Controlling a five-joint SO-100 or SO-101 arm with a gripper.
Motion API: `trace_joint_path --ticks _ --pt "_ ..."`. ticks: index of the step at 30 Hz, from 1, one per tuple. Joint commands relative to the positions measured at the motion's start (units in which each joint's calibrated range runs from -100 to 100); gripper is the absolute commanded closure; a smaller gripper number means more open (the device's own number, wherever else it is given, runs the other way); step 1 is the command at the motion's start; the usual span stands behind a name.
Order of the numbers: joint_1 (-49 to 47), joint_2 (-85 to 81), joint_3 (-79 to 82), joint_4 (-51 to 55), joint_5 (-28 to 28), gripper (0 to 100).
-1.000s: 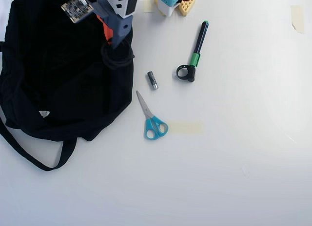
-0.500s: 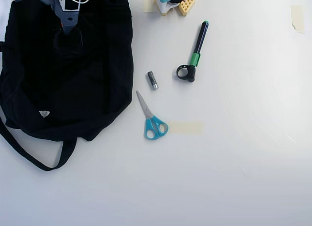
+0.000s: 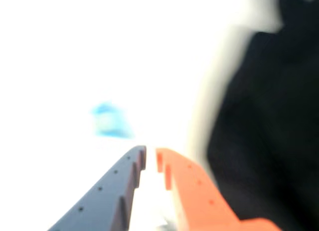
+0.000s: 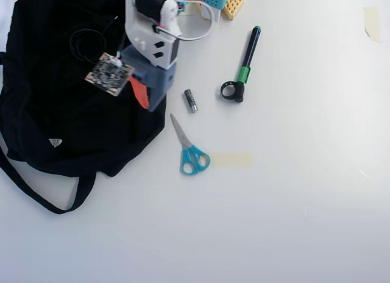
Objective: Put the cable into the black bag
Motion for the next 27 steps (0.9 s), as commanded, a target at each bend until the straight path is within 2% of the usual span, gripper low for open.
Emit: trace_joint_path --ticks 1,3,12,22,27 --pt "-8.77 -8.26 -3.28 3.36 -4.61 98" --pt "-12.21 -15.06 1.03 7.76 -4.66 98" --pt "-17.07 -33.82 26.73 3.88 -4.61 98" --pt "-18.79 -62.95 74.71 -18.77 -4.56 98" --pt "-18.79 -75.23 92.68 -22.30 -3.66 98"
